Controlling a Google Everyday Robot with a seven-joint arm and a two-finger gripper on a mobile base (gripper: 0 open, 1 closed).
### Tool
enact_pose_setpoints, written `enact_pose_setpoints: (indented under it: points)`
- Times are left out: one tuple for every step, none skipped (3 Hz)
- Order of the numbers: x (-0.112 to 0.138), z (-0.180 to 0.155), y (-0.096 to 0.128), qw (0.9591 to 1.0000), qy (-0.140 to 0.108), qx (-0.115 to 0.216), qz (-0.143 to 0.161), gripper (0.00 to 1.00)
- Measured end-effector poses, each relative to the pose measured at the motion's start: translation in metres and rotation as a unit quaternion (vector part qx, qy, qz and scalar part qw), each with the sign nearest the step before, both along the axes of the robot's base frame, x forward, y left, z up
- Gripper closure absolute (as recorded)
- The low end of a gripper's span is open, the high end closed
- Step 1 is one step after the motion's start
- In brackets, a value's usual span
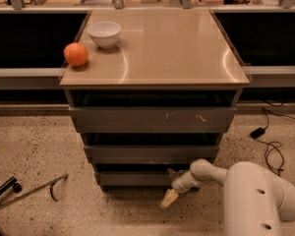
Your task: Open bottom drawer
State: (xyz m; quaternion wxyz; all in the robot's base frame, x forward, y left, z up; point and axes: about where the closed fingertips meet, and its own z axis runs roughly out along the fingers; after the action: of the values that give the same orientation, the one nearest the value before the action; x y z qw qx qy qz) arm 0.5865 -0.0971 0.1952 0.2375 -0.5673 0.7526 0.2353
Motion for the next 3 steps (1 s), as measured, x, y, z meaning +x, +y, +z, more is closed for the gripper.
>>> enact_pose_setpoints:
  points:
    - [-0.002,-0.001,0.001,1.0,0.0,-0.003,0.0,0.0]
    - [-0.006,-0.008,0.005,0.9996,-0.025,-0.008,-0.002,0.0]
    - [-0.011,-0.004,0.011,0.9985,-0.051,-0.02,-0.007,0.0]
